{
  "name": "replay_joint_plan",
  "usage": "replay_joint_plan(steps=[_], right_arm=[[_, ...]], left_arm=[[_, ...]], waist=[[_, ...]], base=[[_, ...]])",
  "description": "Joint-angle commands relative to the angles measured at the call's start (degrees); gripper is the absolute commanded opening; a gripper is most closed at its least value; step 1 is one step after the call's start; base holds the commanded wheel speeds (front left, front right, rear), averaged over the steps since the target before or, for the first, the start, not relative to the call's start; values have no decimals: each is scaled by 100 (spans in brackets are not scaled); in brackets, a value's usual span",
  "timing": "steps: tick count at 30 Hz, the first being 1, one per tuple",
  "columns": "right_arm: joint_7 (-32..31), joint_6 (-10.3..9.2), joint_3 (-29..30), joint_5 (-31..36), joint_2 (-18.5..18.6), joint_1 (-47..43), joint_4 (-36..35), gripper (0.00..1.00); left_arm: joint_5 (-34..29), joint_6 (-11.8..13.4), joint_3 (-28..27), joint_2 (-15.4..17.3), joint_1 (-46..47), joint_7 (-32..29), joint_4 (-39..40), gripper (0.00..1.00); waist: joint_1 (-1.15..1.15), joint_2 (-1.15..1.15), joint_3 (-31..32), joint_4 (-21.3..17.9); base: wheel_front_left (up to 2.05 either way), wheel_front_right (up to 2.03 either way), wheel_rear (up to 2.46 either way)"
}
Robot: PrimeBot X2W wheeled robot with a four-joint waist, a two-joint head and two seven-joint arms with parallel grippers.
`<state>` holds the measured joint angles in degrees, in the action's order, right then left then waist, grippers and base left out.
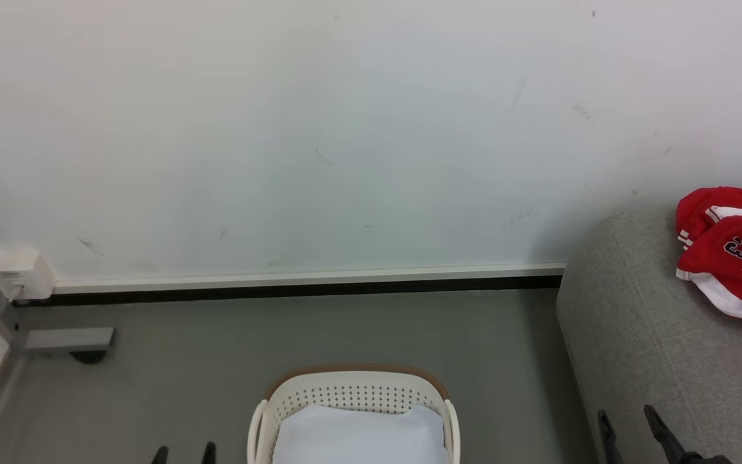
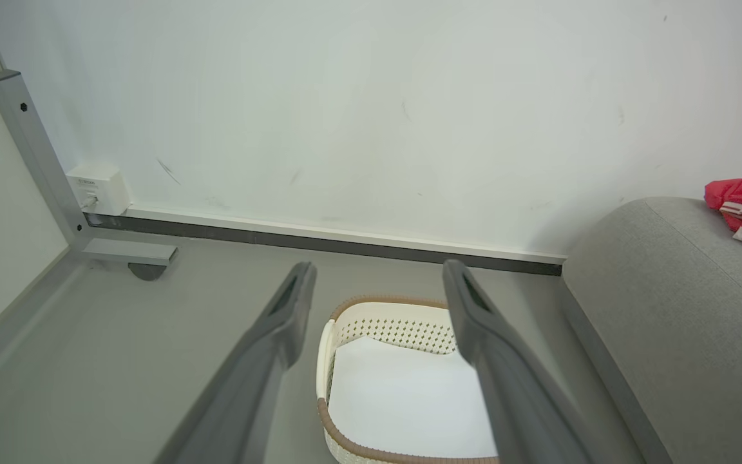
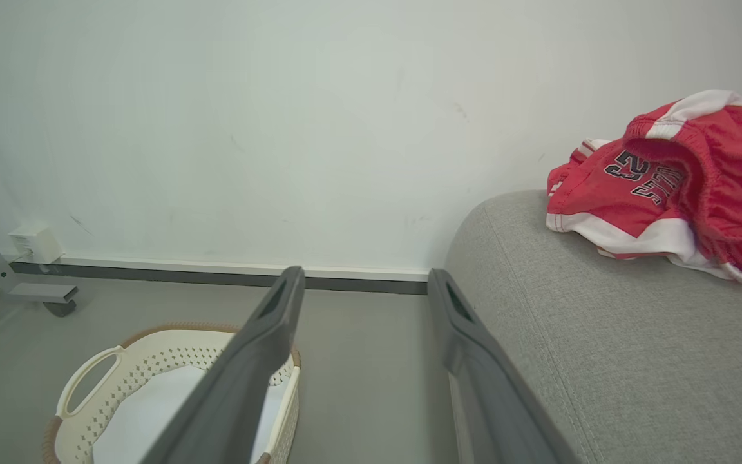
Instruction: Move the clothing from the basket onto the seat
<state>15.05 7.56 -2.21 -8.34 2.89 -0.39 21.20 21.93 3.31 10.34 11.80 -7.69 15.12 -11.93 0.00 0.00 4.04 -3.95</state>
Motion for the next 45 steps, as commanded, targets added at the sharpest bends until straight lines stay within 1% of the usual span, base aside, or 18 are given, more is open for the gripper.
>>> replay_joint_plan(steps=[1,11,12,16,29,45], right_arm=[[17,-15,-25,-42,2,20,35,100],[18,-15,-126,-156,2,42,38,100],[0,0,-129,-136,0,17,52,0],[-39,0,-119,-193,-9,-53,186,0],[-411,-1,59,-1631,-6,84,21,0],[-792,-3,237,-3114,-2,225,-152,0]], left_arm=[[-102,-47,-71,-23,-81,3,-31,100],[-546,-330,-437,-299,-57,4,-130,100],[-496,-333,-434,-308,-15,0,-119,0],[-480,-335,-416,-389,-30,-26,-282,0],[834,-466,-649,-474,233,-407,-270,0],[2203,-602,-875,-566,495,-788,-246,0]], waist=[[0,0,-7,13],[0,0,-49,72],[0,0,-49,73],[0,0,-52,75],[0,0,-91,109],[0,0,-138,150]], base=[[0,0,0],[0,0,0],[0,0,0],[0,0,0],[0,0,0],[0,0,0]])
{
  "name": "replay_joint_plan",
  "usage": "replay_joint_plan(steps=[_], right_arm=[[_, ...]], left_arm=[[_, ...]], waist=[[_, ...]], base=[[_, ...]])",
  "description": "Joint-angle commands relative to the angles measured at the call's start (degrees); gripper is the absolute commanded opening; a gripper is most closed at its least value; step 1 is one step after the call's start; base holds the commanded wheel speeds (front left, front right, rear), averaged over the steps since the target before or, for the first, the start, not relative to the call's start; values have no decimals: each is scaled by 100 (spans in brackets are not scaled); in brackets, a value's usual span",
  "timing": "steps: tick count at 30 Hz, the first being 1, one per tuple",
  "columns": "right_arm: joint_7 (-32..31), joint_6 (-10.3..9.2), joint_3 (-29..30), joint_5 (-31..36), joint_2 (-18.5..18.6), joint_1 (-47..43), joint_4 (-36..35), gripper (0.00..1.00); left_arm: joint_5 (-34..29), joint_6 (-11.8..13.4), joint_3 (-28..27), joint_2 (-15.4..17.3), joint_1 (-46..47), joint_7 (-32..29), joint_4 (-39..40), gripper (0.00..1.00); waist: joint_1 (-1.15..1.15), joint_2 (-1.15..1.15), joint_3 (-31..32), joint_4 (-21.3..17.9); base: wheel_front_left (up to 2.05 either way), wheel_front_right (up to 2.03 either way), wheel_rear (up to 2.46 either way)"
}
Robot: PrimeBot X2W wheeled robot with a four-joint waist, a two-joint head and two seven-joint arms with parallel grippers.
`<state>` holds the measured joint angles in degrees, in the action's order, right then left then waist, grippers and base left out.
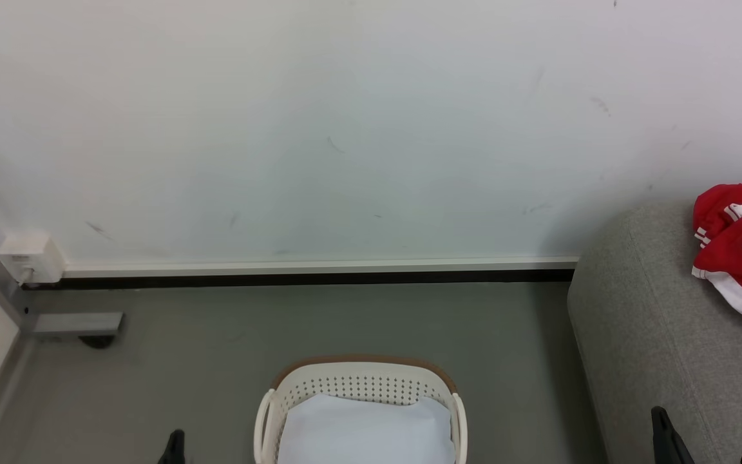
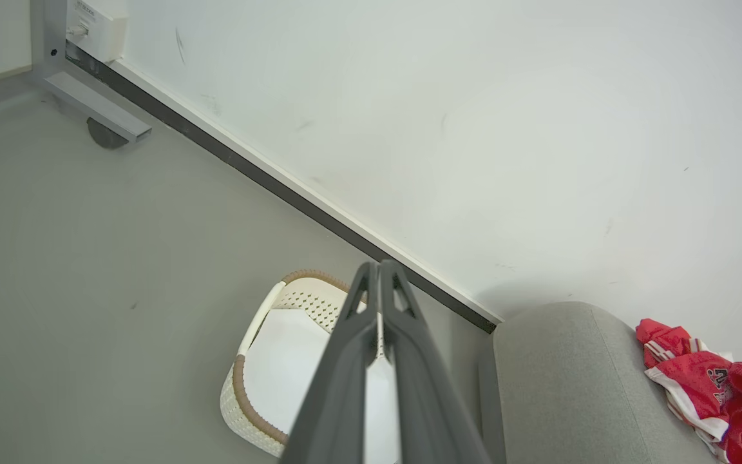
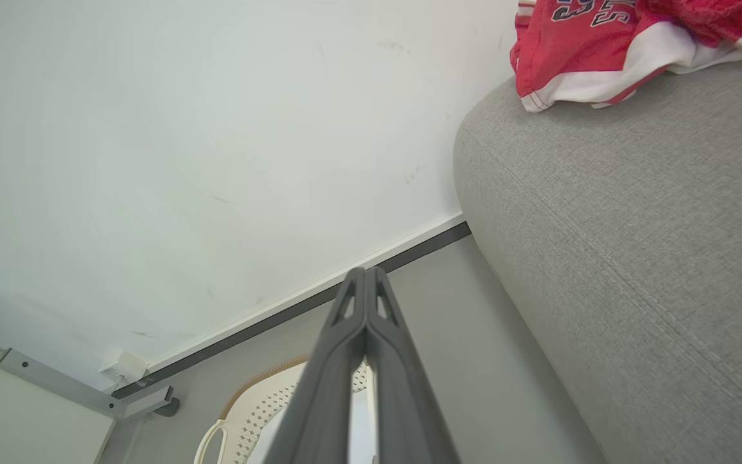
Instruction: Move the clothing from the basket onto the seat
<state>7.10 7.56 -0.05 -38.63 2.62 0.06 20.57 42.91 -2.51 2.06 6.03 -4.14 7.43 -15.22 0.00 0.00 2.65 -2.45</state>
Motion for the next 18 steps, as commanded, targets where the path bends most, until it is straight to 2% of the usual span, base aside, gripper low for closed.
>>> replay_joint_plan(steps=[1,18], right_arm=[[-18,-3,30,-168,26,188,-99,0],[-359,-5,191,-1476,30,308,-248,0]], left_arm=[[178,-29,-59,7,154,-40,85,0],[1374,-153,-267,-70,386,-386,98,0]], waist=[[0,0,-3,3],[0,0,-53,46]], base=[[0,0,0],[0,0,0]])
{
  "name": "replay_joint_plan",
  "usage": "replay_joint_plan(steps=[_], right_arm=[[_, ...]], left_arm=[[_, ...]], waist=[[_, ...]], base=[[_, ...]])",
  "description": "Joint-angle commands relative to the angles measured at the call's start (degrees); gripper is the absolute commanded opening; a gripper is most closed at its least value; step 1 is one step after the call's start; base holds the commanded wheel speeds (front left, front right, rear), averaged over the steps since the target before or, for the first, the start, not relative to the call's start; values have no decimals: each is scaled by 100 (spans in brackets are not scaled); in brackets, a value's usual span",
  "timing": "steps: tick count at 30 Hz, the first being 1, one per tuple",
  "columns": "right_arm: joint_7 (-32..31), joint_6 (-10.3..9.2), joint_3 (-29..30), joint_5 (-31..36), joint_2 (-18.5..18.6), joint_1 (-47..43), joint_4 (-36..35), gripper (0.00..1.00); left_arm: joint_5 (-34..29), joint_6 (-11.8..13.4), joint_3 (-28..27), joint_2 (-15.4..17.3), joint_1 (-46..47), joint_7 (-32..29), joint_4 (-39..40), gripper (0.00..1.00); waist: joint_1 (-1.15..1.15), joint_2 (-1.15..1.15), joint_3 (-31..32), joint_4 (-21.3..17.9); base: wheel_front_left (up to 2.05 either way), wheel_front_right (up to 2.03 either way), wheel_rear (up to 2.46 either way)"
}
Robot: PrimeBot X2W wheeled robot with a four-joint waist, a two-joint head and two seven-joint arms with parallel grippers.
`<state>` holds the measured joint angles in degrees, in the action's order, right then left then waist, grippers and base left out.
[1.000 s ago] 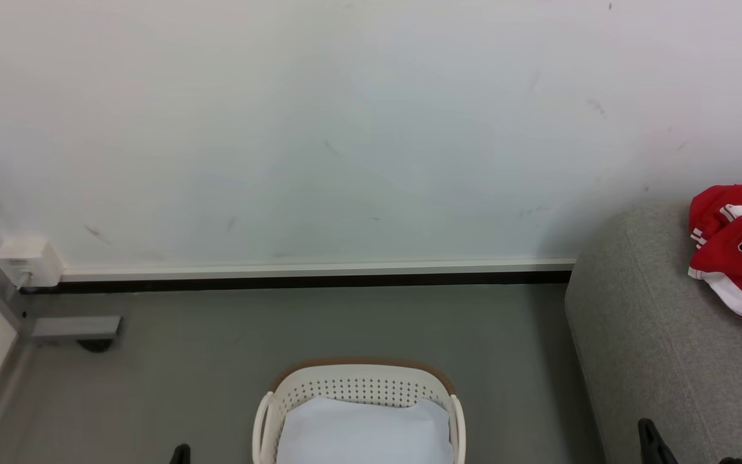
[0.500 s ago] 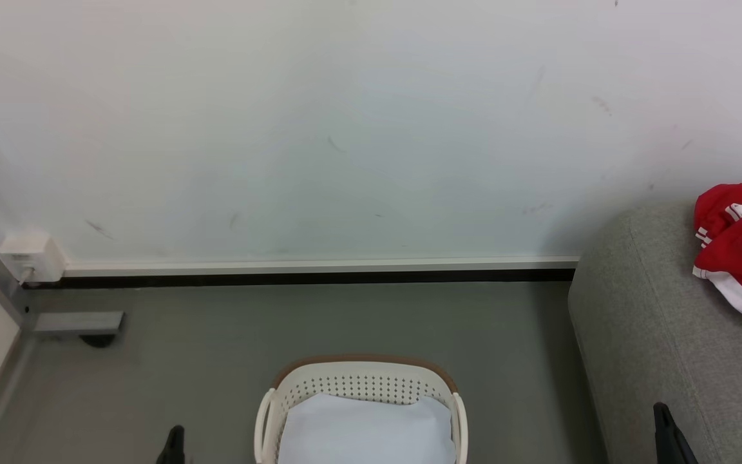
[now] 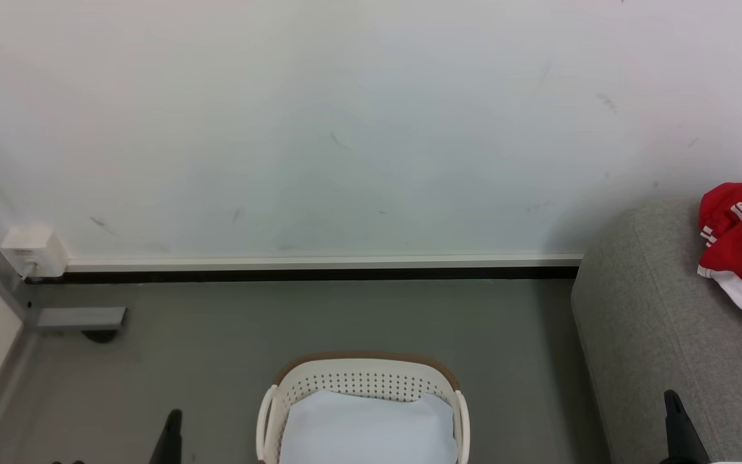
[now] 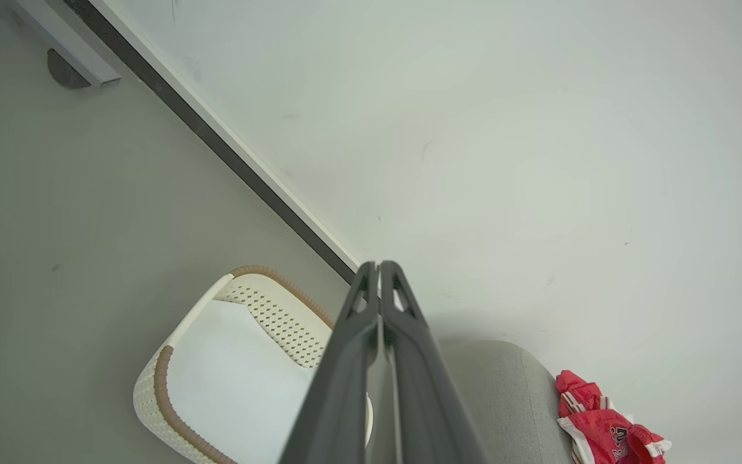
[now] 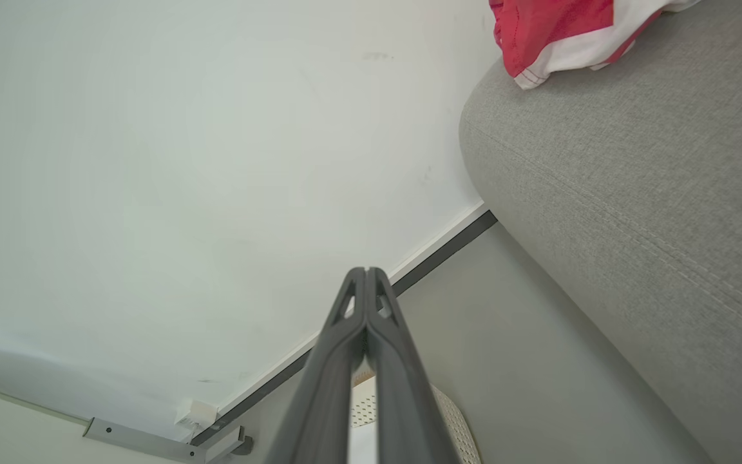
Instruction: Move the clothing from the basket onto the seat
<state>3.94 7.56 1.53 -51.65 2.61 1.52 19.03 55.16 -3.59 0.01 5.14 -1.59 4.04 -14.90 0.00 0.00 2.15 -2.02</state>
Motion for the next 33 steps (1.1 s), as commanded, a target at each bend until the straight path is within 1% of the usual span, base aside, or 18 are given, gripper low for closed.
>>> replay_joint_plan(steps=[1,20,33], right_arm=[[-59,-5,41,-242,31,165,-102,0],[-377,-7,192,-1451,35,268,-238,0],[-552,-8,272,-2107,37,340,-312,0]], left_arm=[[221,-50,-73,16,143,-62,66,0],[1335,-165,-265,-63,357,-382,76,0],[1928,-222,-366,-108,476,-556,81,0]], waist=[[0,0,-6,5],[0,0,-62,54],[0,0,-98,85]], base=[[0,0,0],[0,0,0],[0,0,0]])
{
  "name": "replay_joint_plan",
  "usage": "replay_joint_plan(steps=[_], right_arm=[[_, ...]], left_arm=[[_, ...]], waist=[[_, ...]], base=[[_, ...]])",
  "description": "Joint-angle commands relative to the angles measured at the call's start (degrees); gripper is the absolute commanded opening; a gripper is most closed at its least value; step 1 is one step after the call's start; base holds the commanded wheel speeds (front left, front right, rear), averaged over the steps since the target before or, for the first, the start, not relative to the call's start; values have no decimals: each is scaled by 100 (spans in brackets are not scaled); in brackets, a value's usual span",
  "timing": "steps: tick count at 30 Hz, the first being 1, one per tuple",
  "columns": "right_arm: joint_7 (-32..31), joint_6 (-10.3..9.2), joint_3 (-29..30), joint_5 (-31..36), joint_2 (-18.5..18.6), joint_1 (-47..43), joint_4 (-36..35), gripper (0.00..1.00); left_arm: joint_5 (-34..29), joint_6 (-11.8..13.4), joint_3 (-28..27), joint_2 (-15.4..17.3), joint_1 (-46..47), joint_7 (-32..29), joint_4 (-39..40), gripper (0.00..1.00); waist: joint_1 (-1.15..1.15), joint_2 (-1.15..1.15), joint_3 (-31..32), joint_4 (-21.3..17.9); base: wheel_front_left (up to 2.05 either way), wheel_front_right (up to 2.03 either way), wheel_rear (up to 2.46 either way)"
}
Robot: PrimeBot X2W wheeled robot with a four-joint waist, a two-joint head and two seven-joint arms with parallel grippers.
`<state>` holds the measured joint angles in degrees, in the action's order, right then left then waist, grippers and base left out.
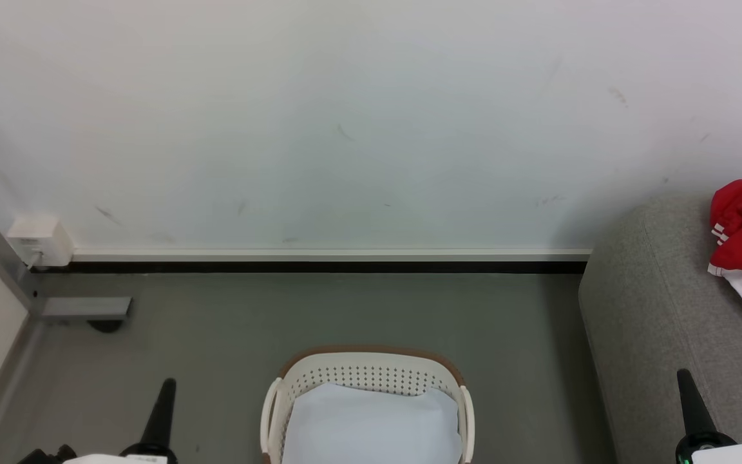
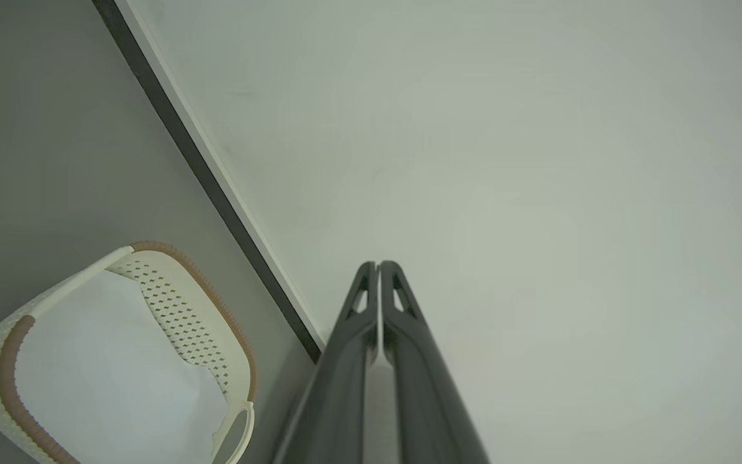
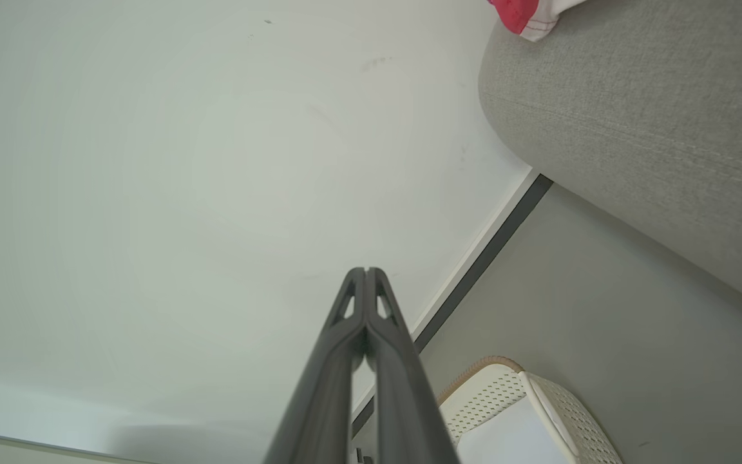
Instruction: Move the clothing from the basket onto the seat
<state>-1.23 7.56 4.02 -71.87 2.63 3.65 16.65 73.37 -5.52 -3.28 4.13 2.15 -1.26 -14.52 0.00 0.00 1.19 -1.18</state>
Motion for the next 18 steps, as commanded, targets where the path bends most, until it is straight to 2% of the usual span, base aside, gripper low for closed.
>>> replay_joint_plan(steps=[1,18], right_arm=[[-41,-8,30,-144,35,131,-79,0],[-263,-10,130,-973,38,201,-165,0]], left_arm=[[163,-36,-46,-10,113,-36,43,0],[927,-112,-172,-59,262,-259,49,0]], waist=[[0,0,-4,4],[0,0,-55,47]], base=[[0,0,0],[0,0,0]])
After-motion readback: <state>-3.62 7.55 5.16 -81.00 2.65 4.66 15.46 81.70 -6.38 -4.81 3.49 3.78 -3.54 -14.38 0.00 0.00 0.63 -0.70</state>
